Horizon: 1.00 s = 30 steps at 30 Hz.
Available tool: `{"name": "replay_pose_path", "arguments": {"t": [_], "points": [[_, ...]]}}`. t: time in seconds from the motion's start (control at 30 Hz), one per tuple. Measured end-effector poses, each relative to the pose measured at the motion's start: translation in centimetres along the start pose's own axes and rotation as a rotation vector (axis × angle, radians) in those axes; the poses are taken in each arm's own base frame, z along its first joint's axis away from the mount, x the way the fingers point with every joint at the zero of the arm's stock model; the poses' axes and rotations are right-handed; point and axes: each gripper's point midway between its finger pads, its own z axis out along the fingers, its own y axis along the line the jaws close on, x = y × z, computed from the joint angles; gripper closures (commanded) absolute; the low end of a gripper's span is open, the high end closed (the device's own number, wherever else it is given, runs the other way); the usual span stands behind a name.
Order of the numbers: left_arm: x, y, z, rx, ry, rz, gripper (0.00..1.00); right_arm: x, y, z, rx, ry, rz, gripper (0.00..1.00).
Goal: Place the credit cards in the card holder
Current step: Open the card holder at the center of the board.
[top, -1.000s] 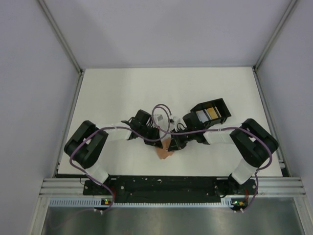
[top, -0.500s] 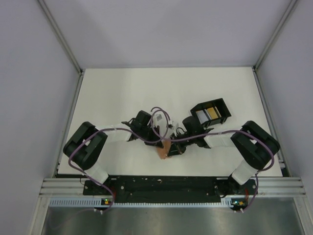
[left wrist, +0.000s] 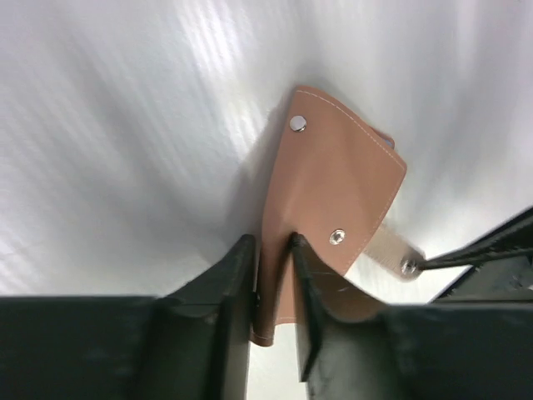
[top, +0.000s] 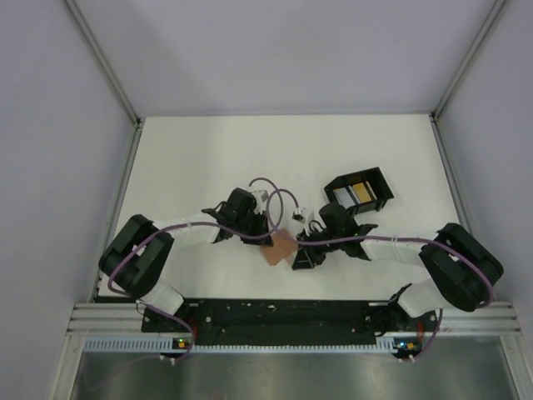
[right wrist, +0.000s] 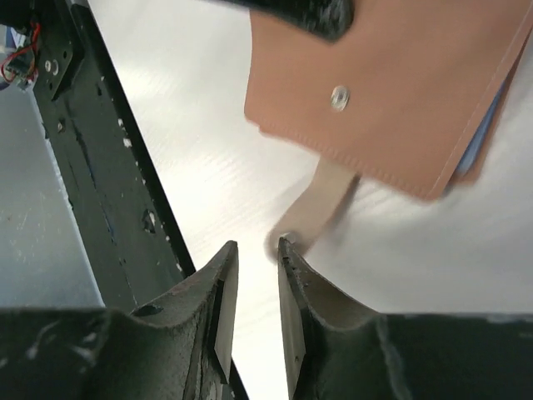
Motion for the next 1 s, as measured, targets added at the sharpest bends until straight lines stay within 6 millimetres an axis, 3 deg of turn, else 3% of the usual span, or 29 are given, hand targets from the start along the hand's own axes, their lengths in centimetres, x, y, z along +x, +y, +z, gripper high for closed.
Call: {"name": "replay_pose_path", "arguments": {"t": [0.2,0.3,0.43,0.63,0.8,0.93,1.0], "points": [[-2.3,1.8,-0.8,-0.094,-0.104,-0.015,0.45,2.4,-0.8,-0.8,0.082,0.042,0.110,0.70],[-2.8,2.2,-1.2,-0.122,-0.134,-0.018,0.37,2.7,-1.7,-1.0,0.153,0.038,0.182,0.66],[-3.5,2.2,-2.2,-0.147,-0.174,-0.013,0.37,0.0,-1.8,-1.9,0.219,-0.116,0.257,0.62],[-5.8,2.3,-5.0,-0.216,-0.308,-0.013,0.41,-5.9,-1.1,-2.9,0.236,-0.328,0.337,0.71],[-7.0,3.5,-7.6,-0.313,-0.427,-0.048,0.41,-10.4,0.2,-1.0,0.229,-0.365,0.345,0.74],[-7.6,4.5,-9.4,-0.375,-0.487,-0.076,0.41,-11.3,0.3,1.4,0.237,-0.336,0.350,0.75],[-7.8,4.8,-9.9,-0.392,-0.503,-0.082,0.41,-10.4,0.0,2.6,0.247,-0.295,0.356,0.76]]}}
